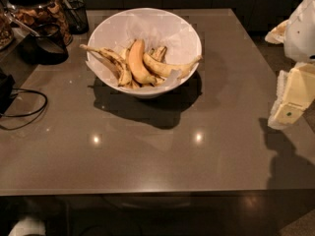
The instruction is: Pick banana from white bowl
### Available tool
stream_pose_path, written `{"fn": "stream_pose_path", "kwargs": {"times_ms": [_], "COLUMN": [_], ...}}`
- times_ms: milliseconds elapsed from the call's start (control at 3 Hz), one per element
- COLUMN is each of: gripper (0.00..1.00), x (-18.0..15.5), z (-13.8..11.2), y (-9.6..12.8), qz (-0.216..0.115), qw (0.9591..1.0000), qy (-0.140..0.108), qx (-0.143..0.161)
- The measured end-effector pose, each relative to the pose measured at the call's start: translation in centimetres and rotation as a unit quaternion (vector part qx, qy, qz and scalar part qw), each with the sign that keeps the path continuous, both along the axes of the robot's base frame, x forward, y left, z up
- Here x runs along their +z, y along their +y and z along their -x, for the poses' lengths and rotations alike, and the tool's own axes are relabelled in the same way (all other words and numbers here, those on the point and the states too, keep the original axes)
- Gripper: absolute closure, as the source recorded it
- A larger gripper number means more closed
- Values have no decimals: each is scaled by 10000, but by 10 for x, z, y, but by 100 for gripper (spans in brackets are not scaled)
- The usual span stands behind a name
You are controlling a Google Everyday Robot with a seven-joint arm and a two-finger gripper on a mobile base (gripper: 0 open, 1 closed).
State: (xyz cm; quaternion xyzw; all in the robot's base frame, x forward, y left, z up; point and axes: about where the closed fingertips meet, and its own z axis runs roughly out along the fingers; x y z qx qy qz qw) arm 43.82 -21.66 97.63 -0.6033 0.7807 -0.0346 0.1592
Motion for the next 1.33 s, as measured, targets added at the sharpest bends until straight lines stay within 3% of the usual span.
{"fn": "stream_pose_path", "kwargs": {"times_ms": [667, 1333], "gripper": [0, 0], "x": [4, -2], "z": [-4, -54], "y": [5, 28], "qz": [-86, 28], "qw": [10000, 9974], "qy": [-46, 563], "qx": [-13, -457]}}
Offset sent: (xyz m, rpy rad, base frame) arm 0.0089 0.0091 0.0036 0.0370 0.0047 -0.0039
